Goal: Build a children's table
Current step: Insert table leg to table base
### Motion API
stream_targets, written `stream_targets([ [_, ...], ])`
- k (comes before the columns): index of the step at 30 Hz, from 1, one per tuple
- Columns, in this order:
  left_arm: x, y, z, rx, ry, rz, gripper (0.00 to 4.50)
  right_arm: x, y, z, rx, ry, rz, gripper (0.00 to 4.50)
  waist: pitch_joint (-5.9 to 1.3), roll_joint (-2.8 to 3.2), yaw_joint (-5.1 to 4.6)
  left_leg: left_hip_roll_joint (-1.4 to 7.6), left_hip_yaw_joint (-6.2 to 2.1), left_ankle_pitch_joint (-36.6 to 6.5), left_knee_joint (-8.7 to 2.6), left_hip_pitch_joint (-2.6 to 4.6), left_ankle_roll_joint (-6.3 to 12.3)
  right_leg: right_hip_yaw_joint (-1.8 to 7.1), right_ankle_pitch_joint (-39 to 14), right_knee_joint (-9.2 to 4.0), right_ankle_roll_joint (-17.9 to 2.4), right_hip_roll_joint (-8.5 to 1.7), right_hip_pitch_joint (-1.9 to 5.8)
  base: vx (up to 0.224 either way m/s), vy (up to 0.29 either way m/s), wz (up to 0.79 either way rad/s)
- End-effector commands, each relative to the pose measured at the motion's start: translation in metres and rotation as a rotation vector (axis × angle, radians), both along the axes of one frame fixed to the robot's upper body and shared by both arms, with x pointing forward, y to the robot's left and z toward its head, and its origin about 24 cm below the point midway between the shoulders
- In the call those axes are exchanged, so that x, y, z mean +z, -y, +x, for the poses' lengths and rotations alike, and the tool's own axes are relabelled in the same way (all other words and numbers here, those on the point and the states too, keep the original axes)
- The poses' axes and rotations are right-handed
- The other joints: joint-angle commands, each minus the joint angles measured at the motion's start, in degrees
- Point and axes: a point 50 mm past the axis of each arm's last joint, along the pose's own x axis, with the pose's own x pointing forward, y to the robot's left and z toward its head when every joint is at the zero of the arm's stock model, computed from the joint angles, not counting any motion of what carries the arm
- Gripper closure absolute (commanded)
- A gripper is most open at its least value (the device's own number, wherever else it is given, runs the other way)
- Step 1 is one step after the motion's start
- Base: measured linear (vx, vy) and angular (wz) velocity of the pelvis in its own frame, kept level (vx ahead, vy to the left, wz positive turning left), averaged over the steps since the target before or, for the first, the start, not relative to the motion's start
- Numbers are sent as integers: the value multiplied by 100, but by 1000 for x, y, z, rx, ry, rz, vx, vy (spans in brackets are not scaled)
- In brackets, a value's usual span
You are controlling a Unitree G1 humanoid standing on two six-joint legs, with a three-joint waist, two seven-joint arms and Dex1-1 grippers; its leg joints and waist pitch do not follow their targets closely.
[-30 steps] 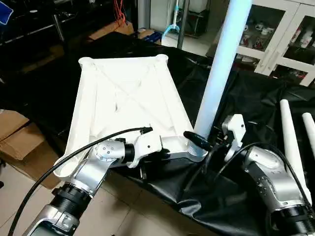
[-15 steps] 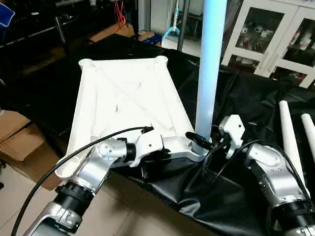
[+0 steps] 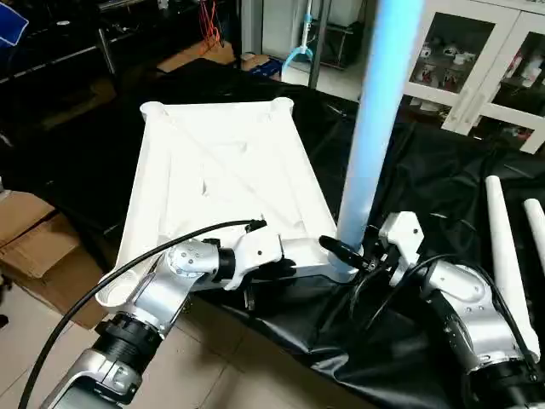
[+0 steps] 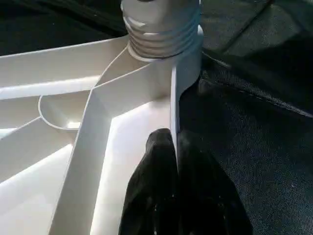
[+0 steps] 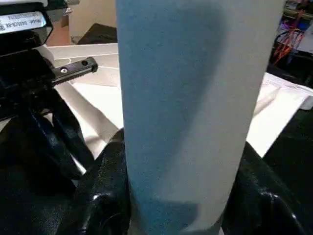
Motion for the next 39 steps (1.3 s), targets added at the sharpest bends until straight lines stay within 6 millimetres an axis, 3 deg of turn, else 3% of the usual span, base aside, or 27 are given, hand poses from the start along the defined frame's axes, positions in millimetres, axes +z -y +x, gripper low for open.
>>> stream_targets([
  [1, 9, 6, 6, 12, 44, -35, 450, -21, -27, -9, 167, -146, -21, 262, -264, 4, -62, 205, -39, -952, -493, -42, 415, 275, -1070, -464, -1214, -309, 319, 0, 0, 0],
  [3, 9, 7, 5, 7, 43, -35, 450, -21, -29, -6, 173, -173, -16, 262, -262, 34, -65, 205, -43, -972, -495, -45, 412, 278, -1080, -465, -1231, -316, 320, 0, 0, 0],
  [7, 8, 10, 4, -6, 38, -35, 450, -25, -35, 1, 194, -269, -23, 262, -249, 17, -121, 210, -38, -1135, -503, -21, 349, 277, -1351, -503, -1244, -320, 297, 0, 0, 0],
  [14, 8, 9, 3, 0, 41, -34, 450, -35, -25, 4, 137, -312, -22, 262, -249, 8, -148, 227, -42, -1051, -514, -22, 342, 279, -1205, -490, -1301, -335, 302, 0, 0, 0],
  [21, 8, 7, 3, 9, 43, -33, 450, -49, 3, -5, -108, -336, 155, 262, -222, 40, -161, 244, -54, -1264, -566, -18, 301, 282, -1343, -536, -1245, -343, 299, 0, 0, 0],
  [28, 8, 7, 4, 9, 45, -31, 450, -56, 16, -12, -224, -331, 256, 262, -212, 65, -162, 243, -55, -1476, -589, 1, 242, 284, -1549, -579, -1184, -347, 272, 0, 0, 0],
  [33, 9, 7, 5, 13, 49, -32, 450, -64, 19, -21, -252, -343, 283, 262, -204, 67, -157, 249, -58, -1407, -607, -18, 273, 284, -1472, -575, -1192, -347, 281, 0, 0, 0],
  [39, 9, 7, 5, 25, 51, -38, 450, -73, 15, -33, -293, -342, 317, 262, -191, 72, -150, 256, -47, -1527, -631, 13, 246, 295, -1619, -612, -1156, -346, 251, 0, 0, 0],
])
